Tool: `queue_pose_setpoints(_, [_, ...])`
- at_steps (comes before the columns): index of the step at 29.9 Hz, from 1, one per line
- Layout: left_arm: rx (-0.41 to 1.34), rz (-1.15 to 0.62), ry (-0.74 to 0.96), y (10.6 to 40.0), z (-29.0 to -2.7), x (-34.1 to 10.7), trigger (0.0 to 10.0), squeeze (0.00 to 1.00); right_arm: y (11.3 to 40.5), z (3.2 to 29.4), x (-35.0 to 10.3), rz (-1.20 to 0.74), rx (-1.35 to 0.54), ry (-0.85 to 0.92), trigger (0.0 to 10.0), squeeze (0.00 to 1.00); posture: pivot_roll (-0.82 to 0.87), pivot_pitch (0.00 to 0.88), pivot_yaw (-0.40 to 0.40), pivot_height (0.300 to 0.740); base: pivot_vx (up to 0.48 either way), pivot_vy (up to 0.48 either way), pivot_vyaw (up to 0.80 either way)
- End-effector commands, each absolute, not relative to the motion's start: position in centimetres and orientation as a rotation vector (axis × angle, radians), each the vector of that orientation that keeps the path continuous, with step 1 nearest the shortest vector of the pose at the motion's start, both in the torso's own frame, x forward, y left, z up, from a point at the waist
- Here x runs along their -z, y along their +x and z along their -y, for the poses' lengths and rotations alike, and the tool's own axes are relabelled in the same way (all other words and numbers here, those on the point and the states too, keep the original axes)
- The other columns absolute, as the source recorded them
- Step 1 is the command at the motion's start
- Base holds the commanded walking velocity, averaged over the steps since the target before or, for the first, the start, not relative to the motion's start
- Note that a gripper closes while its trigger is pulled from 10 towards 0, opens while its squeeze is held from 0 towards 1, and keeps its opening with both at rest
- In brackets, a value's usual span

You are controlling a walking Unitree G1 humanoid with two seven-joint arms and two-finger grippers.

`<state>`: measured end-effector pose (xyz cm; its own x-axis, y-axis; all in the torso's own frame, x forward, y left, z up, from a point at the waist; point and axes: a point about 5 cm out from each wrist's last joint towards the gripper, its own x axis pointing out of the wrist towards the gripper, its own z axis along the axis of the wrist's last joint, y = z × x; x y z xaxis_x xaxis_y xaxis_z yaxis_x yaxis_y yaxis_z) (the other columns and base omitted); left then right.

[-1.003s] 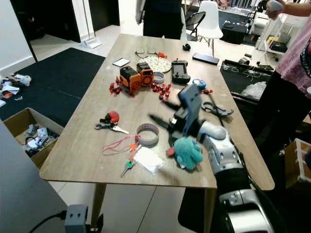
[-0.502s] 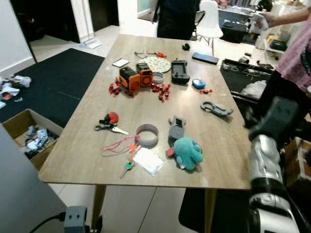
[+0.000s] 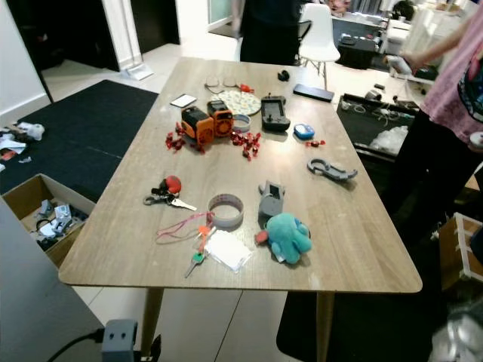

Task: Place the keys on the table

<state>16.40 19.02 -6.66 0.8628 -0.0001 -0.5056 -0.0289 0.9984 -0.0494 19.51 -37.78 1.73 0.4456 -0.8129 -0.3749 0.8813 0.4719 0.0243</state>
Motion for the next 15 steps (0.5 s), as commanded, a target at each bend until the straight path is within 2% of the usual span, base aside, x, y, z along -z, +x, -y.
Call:
queue_pose_setpoints(1, [-0.019,-0.55,-0.053,16.0,-19.4,6.9,10.0,0.0,19.0,37.4,-1.0,-0.371,1.046,0.224,10.0,0.0,0.08,0.066,-0.089,0.74,0.0,0.0,0.0])
queue_pose_setpoints(4, [-0.021,-0.558,-0.052,15.9,-19.5,7.0,10.0,0.0,18.0,35.4,1.7,-0.535,0.919,0.236,10.0,0.0,0.08,0.065,-0.086,0.74,0.0,0.0,0.0])
queue_pose_setpoints(8, [-0.019,-0.572,-0.051,15.7,-19.5,7.1,10.0,0.0,17.2,30.9,5.2,-0.773,0.693,0.274,10.0,0.0,0.08,0.064,-0.084,0.74,0.0,0.0,0.0])
queue_pose_setpoints(9, [-0.019,-0.576,-0.052,15.7,-19.5,7.2,10.0,0.0,17.5,29.5,5.8,-0.811,0.569,0.201,10.0,0.0,0.08,0.064,-0.084,0.74,0.0,0.0,0.0])
queue_pose_setpoints(10, [-0.019,-0.576,-0.052,15.7,-19.5,7.2,10.0,0.0,17.5,29.5,5.8,-0.811,0.569,0.201,10.0,0.0,0.08,0.064,-0.084,0.74,0.0,0.0,0.0])
queue_pose_setpoints(12, [-0.02,-0.581,-0.055,15.7,-19.5,7.2,10.0,0.0,18.0,26.8,6.5,-0.854,0.326,0.056,10.0,0.0,0.08,0.063,-0.085,0.74,0.0,0.0,0.0])
queue_pose_setpoints(13, [-0.02,-0.581,-0.055,15.7,-19.5,7.2,10.0,0.0,18.0,26.8,6.5,-0.854,0.326,0.056,10.0,0.0,0.08,0.063,-0.085,0.74,0.0,0.0,0.0])
queue_pose_setpoints(15, [-0.021,-0.583,-0.058,15.8,-19.5,7.2,10.0,0.0,18.4,23.8,7.1,-0.878,0.088,-0.068,10.0,0.0,0.08,0.064,-0.086,0.74,0.0,0.0,0.0])
